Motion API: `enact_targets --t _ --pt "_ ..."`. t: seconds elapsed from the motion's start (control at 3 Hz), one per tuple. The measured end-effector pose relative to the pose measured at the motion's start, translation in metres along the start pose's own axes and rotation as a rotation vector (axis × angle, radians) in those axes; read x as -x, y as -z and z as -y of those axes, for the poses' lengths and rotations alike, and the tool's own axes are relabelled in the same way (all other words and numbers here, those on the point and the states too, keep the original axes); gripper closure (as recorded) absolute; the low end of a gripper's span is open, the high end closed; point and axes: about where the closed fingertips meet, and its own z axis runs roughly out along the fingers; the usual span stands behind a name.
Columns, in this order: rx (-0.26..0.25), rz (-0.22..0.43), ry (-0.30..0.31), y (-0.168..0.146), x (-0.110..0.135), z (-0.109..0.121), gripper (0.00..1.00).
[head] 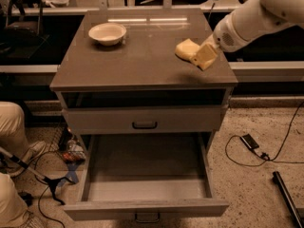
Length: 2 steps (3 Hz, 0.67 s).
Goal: Place sponge into middle drawer
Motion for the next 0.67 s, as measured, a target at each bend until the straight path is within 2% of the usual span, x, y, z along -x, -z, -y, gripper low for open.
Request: enact_targets --t 0.33,0.67 --pt "0.081 -0.027 0.197 0.009 -0.002 -0.042 1.00" --pt "0.126 -0.056 0.280 0.009 -0.012 -0.051 1.00"
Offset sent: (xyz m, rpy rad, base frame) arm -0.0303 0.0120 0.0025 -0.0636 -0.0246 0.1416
